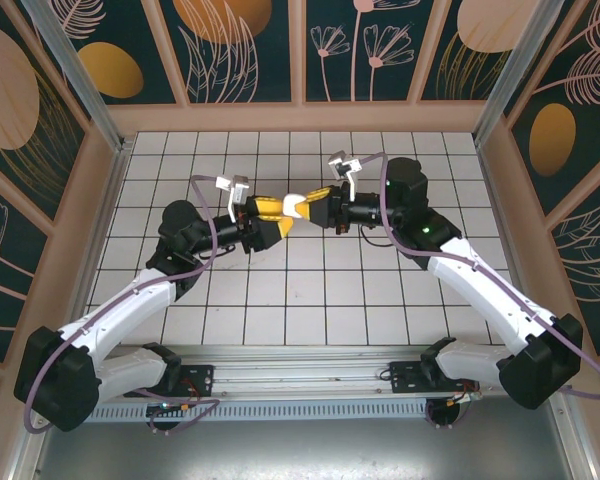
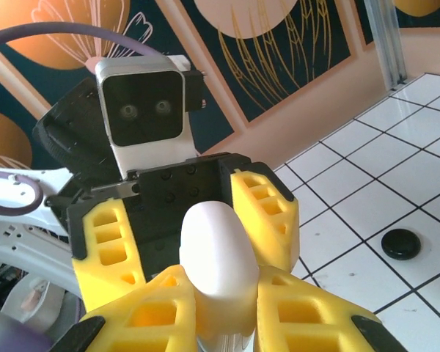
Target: Insert wireless bluetooth earbuds into charging case
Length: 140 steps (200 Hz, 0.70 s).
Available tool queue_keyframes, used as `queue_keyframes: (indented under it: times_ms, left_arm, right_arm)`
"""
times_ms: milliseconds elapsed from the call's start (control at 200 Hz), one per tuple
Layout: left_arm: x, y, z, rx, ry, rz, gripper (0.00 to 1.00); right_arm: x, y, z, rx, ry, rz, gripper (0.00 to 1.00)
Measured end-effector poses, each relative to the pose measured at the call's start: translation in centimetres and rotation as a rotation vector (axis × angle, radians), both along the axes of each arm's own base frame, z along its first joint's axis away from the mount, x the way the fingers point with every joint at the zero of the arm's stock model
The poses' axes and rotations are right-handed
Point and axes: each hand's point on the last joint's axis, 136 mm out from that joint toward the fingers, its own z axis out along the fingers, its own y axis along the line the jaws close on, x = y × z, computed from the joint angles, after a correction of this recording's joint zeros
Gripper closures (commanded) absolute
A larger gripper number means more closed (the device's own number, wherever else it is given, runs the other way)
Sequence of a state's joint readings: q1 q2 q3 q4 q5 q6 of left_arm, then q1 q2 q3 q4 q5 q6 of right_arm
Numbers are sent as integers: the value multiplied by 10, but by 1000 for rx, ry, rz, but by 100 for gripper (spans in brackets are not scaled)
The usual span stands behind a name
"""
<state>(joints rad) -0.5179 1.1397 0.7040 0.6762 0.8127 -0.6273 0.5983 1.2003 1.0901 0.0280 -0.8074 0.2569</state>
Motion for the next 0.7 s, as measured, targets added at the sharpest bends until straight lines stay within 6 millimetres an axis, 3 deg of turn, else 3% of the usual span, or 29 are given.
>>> queue_keyframes:
  times_ms: [220,390,455,571,701]
  left_arm:
    - [-3,-3,-1,-16,-9,-40,50]
    - [-5,-6,-4,-17,0,-73,72]
    - [-6,-6,-4,-18,-3,-79,71]
    - [-6,-5,-4,-17,-8,-77,57]
    - [-5,-4,-7,-13,-8,-64,57]
  right_arm:
    - [-4,7,-13,-34,4,39,91]
    - [-4,8,-16,-43,12,46,92]
    - [-5,8,-15,-40,8,48,92]
    - [-4,8,-15,-39,11,47,93]
    - [-5,9,-14,-35,10,48,93]
